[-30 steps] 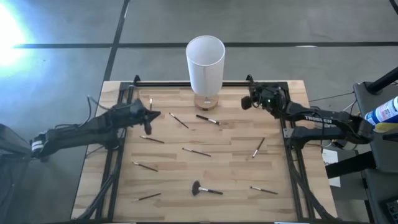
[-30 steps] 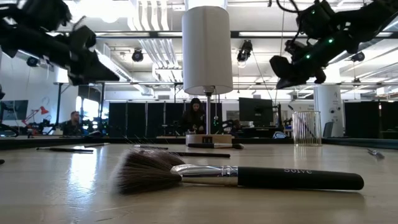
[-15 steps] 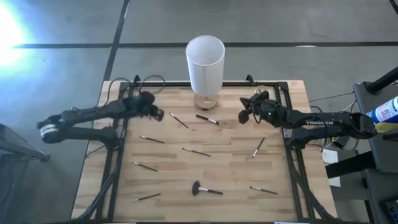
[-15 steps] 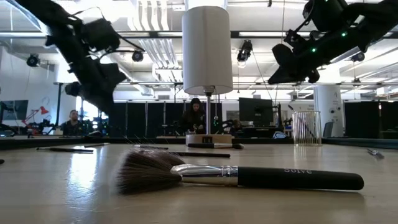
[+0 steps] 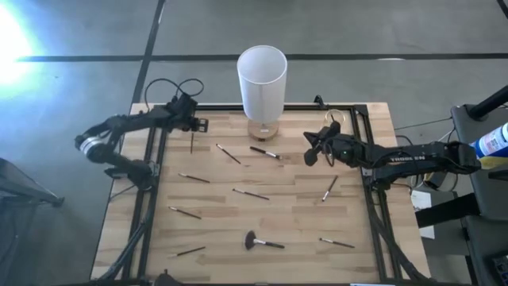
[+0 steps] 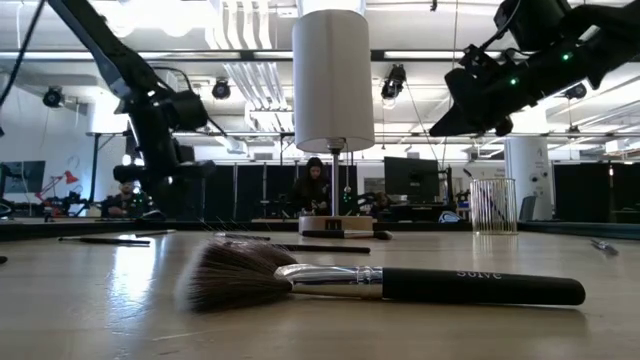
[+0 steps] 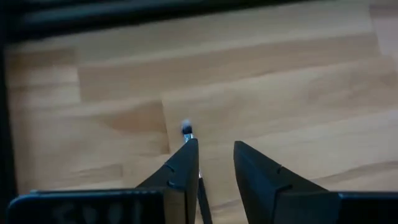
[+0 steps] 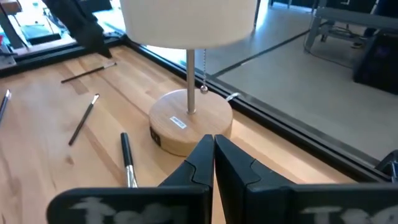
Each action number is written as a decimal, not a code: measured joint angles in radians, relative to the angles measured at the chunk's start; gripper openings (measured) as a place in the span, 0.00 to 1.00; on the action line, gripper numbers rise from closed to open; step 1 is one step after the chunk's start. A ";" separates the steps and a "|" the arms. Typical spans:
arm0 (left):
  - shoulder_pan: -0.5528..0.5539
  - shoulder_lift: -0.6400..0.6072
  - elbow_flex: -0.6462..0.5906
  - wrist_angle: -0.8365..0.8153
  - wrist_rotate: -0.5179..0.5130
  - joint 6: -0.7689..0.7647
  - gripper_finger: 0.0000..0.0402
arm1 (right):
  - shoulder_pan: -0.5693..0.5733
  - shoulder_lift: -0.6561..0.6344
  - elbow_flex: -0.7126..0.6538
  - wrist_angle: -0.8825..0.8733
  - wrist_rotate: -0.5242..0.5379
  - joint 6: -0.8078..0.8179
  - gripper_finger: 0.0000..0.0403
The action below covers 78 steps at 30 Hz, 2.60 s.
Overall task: Pick & Place Makeup Brushes
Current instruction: Put the eyeshadow brush into the makeup brush holder
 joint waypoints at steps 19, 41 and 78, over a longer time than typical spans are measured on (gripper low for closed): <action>0.012 0.139 0.044 0.046 -0.082 0.016 0.23 | 0.000 0.000 -0.025 0.064 -0.001 -0.027 0.02; 0.040 0.174 0.076 0.015 -0.042 0.000 0.23 | 0.000 0.000 -0.025 0.070 -0.001 -0.034 0.02; -0.363 -0.294 -0.276 0.650 0.067 -0.104 0.00 | 0.010 0.015 -0.028 0.103 -0.133 -0.008 0.02</action>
